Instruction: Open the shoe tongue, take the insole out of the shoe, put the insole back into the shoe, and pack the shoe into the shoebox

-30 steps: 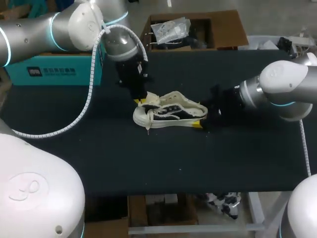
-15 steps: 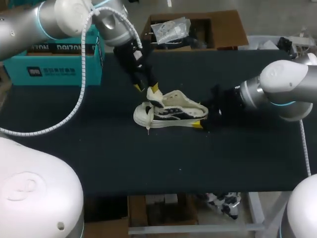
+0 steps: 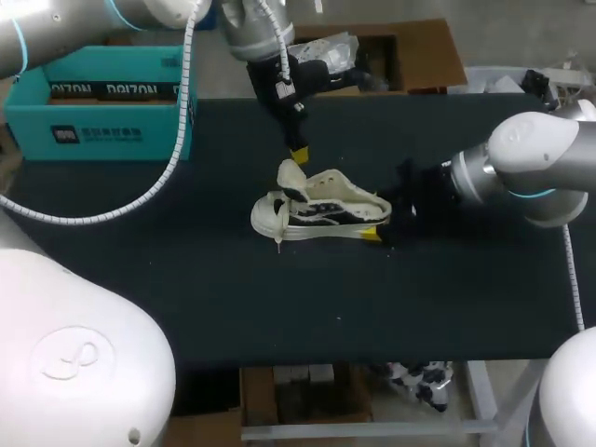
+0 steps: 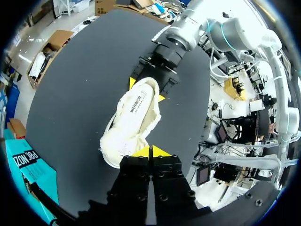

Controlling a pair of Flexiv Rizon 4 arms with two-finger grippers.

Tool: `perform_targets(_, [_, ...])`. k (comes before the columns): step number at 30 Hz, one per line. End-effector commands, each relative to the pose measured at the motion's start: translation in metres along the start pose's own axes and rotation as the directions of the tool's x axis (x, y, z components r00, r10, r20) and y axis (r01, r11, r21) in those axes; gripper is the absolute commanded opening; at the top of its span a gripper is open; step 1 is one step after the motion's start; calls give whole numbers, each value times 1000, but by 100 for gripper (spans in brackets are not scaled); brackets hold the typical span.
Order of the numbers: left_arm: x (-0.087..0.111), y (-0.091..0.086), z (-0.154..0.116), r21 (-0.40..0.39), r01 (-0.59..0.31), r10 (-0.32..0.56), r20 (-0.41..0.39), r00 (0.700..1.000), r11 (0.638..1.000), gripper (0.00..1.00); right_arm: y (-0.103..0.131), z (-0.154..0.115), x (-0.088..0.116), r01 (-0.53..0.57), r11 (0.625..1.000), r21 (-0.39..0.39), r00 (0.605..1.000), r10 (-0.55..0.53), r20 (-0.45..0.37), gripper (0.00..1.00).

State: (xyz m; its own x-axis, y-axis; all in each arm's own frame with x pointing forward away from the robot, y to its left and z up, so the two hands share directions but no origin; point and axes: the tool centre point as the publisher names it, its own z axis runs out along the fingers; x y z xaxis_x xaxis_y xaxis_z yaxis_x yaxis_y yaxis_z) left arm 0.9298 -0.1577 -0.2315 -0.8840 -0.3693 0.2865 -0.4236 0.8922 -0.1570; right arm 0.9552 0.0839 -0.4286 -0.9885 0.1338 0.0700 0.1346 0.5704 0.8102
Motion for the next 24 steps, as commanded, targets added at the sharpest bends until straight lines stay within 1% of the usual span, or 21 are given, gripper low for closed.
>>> perform_targets(1, [-9, -9, -1, -230, -416, 384, -170, 907, 880, 0, -6, 1, -1, 1, 1000, -4, 1000, -1, -2, 0])
perform_targets(3, [-9, -9, -1, -230, -416, 384, -170, 907, 880, 0, -6, 1, -1, 1, 1000, -4, 1000, -1, -2, 0])
perform_targets(4, [-15, -13, 6, -219, -411, 381, -167, 910, 885, 0, -6, 1, -1, 1, 1000, -4, 1000, -1, -2, 0])
perform_targets(5, [-18, -16, 15, -230, -410, 380, -166, 910, 882, 0, -6, 1, -1, 1, 1000, -4, 1000, -1, -2, 0])
perform_targets(7, [-22, -18, 27, -204, -461, 426, -193, 884, 864, 0, -6, 1, -1, 1, 1000, -4, 1000, -1, -2, 0])
perform_targets(8, [-24, -19, 34, -207, -470, 435, -195, 879, 858, 0, -6, 1, -1, 1, 1000, -4, 1000, -1, -2, 0])
perform_targets(9, [-26, -21, 41, -190, -479, 446, -191, 874, 857, 0, -6, 1, -1, 1, 1000, -4, 1000, -1, -2, 0])
perform_targets(10, [-28, -23, 47, -180, -496, 459, -213, 863, 849, 0, -6, 1, -1, 1, 1000, -4, 1000, -1, -2, 0])
perform_targets(11, [-30, -25, 54, -175, -489, 457, -195, 868, 854, 0, -6, 1, -1, 1, 1000, -4, 1000, -1, -2, 0])
perform_targets(12, [-32, -27, 61, -159, -514, 482, -199, 853, 843, 0, -6, 1, -1, 1, 1000, -4, 1000, -1, -2, 0])
perform_targets(14, [-35, -29, 69, -151, -515, 487, -189, 853, 844, 0, -6, 1, -1, 1, 1000, -4, 1000, -1, -2, 0])
perform_targets(15, [-38, -30, 75, -129, -536, 506, -210, 837, 834, 0, -6, 1, -1, 1, 1000, -4, 1000, -1, -2, 0])
perform_targets(17, [-41, -29, 81, -114, -533, 505, -205, 838, 838, 0, -6, 1, -1, 1, 1000, -4, 1000, -1, -2, 0])
perform_targets(18, [-43, -29, 86, -92, -539, 511, -221, 831, 837, 0, -6, 1, -1, 1, 1000, -4, 1000, -1, -2, 0])
perform_targets(19, [-43, -27, 89, -82, -542, 513, -227, 828, 837, 0, -6, 1, -1, 1, 1000, -4, 1000, -1, -2, 0])
perform_targets(20, [-44, -27, 93, -76, -535, 508, -229, 831, 841, 0, -6, 1, -1, 1, 1000, -4, 1000, -1, -2, 0])
perform_targets(21, [-44, -26, 96, -66, -540, 512, -241, 824, 839, 0, -6, 1, -1, 1, 1000, -4, 1000, -1, -2, 0])
perform_targets(22, [-44, -25, 100, -59, -528, 501, -239, 831, 847, 0, -6, 1, -1, 1, 1000, -4, 1000, -1, -2, 0])
perform_targets(24, [-42, -25, 110, -52, -528, 502, -248, 829, 847, 0, -6, 1, -1, 1, 1000, -4, 1000, -1, -2, 0])
